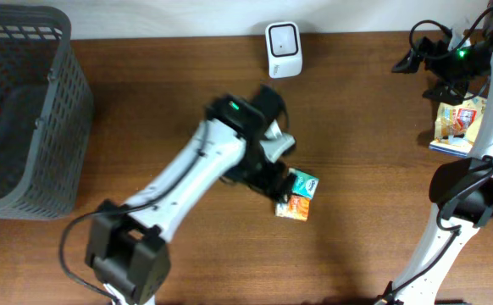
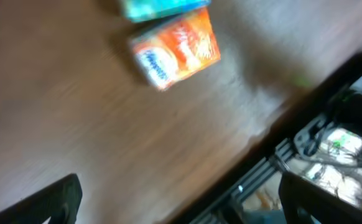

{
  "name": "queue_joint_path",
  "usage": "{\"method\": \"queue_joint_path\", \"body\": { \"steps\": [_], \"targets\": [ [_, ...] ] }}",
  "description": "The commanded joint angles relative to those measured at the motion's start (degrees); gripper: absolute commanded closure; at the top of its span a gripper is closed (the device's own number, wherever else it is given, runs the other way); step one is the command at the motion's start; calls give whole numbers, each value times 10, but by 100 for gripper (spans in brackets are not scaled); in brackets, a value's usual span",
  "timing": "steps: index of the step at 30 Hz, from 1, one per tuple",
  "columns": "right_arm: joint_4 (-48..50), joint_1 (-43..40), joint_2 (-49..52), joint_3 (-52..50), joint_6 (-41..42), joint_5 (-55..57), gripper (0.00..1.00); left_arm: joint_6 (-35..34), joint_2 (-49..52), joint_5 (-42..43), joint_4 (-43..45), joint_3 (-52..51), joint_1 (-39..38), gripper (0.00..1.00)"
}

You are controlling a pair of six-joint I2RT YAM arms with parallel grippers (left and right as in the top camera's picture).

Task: Scan the item barcode
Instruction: 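Reach the left gripper down over the orange tissue pack, then grasp the orange tissue pack with the left gripper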

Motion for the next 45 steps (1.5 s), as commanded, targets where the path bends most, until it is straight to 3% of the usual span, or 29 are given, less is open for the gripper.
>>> {"method": "queue_joint_path", "body": {
  "steps": [1, 4, 8, 10, 11, 13, 17, 22, 28, 32, 37, 45],
  "targets": [
    [-1, 3, -6, 7, -8, 5, 2, -20, 0, 39, 97, -86, -28, 1],
    [-1, 3, -6, 7, -8, 6, 2, -35, 0, 37, 153, -114, -29, 1],
    [-1, 3, -6, 7, -8, 6, 2, -35, 1, -35, 212, -134, -29, 0],
    [-1, 3, -6, 7, -8, 6, 1, -35, 1, -38, 223, -141, -29, 9],
    [-1, 3, -6, 7, -8, 5, 2, -35, 1, -37, 233, -149, -29, 25],
    [-1, 3, -6, 7, -8, 6, 2, -40, 1, -38, 256, -162, -30, 34],
    [-1, 3, -6, 7, -8, 6, 2, -59, 2, -39, 325, -198, -30, 24],
    [-1, 3, -6, 7, -8, 6, 2, -61, 7, -45, 368, -222, -30, 24],
    [-1, 3, -6, 7, -9, 6, 2, -63, 25, -62, 416, -228, -30, 34],
    [-1, 3, -6, 7, -8, 6, 1, -91, 34, -62, 415, -228, -30, 51],
    [-1, 3, -6, 7, -9, 6, 2, -94, 34, -28, 414, -228, -36, 50],
    [-1, 3, -6, 7, -8, 6, 2, -94, 34, -22, 403, -228, -43, 62]
  ]
}}
